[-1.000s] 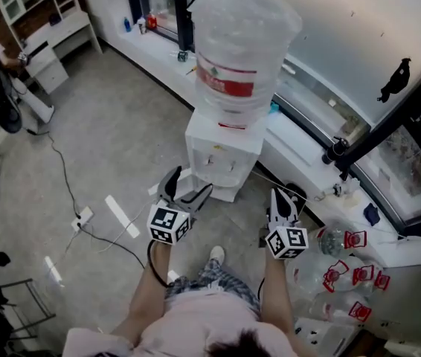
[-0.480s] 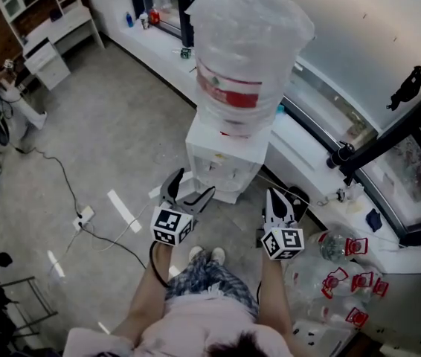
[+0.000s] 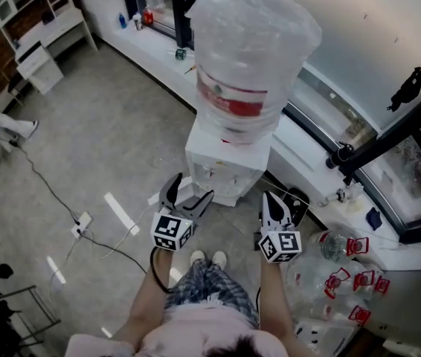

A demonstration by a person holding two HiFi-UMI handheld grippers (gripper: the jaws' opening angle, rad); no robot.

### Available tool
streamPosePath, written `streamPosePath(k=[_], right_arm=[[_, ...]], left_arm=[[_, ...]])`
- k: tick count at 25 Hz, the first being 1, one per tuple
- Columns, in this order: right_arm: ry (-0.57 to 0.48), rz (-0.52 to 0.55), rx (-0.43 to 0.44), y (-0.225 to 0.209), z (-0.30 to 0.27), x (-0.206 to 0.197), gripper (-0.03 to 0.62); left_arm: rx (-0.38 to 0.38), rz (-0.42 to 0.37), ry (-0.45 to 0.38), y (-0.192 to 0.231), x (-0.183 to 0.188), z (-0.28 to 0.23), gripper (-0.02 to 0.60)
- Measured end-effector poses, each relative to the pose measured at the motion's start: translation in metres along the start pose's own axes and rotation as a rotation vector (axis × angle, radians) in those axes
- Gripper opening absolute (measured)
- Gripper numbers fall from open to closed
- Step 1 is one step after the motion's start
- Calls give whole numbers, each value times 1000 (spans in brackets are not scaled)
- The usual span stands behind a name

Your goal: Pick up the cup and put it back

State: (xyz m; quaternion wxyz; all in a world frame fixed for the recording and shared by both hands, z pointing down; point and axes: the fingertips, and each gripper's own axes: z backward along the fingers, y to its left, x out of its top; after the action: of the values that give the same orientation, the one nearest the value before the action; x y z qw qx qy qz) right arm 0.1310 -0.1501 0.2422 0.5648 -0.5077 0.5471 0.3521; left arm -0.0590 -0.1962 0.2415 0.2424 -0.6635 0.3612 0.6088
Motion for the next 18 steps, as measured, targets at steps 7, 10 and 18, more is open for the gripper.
streamPosePath(k=[7, 10, 18], right_arm=[[13, 24, 8, 0, -14, -13, 17], [28, 11, 22, -1, -17, -29, 17], [59, 13, 84, -29, -29, -107, 17]], left_arm=[[-34, -33, 21, 0, -14, -13, 408], [-24, -42, 39, 2, -29, -17, 408], [33, -38, 50, 2, -106, -34, 408]])
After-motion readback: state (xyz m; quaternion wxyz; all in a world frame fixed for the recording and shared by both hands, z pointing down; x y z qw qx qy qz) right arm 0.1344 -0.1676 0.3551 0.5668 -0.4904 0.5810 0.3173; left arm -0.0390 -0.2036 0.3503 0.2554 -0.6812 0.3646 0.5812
